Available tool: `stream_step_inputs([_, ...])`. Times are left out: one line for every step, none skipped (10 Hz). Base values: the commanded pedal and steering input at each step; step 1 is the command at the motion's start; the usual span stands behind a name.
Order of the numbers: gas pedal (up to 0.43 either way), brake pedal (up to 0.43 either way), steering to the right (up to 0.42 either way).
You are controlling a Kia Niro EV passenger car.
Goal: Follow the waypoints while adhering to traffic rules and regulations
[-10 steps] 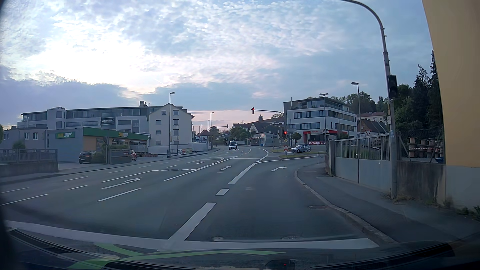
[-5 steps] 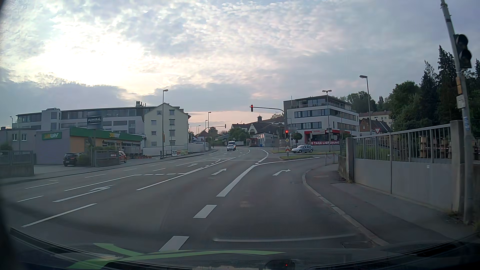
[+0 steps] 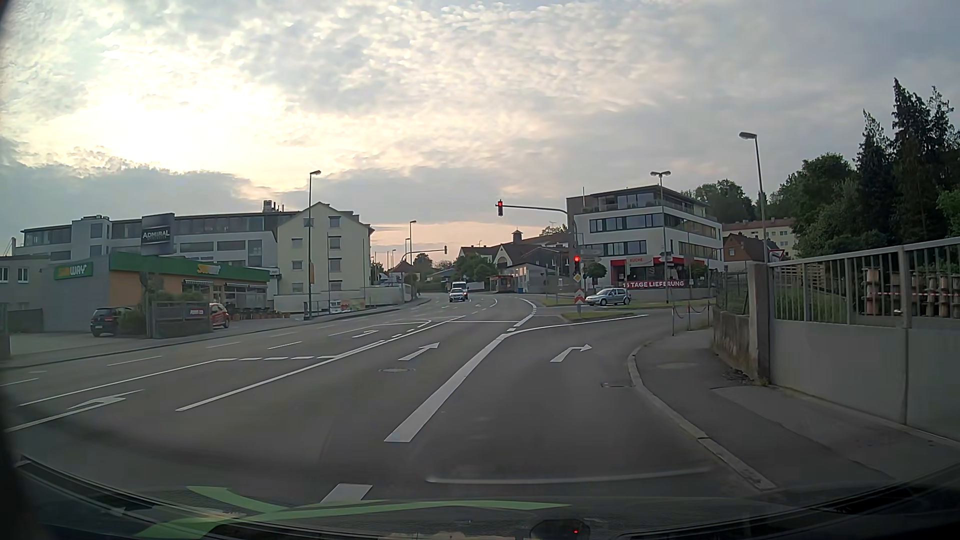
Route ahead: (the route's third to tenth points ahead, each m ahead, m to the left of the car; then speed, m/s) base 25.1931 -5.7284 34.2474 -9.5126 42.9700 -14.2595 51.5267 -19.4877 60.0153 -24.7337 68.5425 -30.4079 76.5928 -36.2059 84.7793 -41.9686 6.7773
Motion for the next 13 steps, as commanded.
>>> stream_step_inputs([0.000,0.000,0.005])
stream_step_inputs([0.000,0.000,0.007])
stream_step_inputs([0.000,0.000,0.010])
stream_step_inputs([0.000,0.000,0.014])
stream_step_inputs([0.000,0.000,0.015])
stream_step_inputs([0.000,0.000,0.017])
stream_step_inputs([0.000,0.000,0.020])
stream_step_inputs([0.000,0.000,0.025])
stream_step_inputs([0.028,0.000,0.031])
stream_step_inputs([0.039,0.000,0.036])
stream_step_inputs([0.039,0.000,0.041])
stream_step_inputs([0.039,0.000,0.048])
stream_step_inputs([0.039,0.000,0.055])
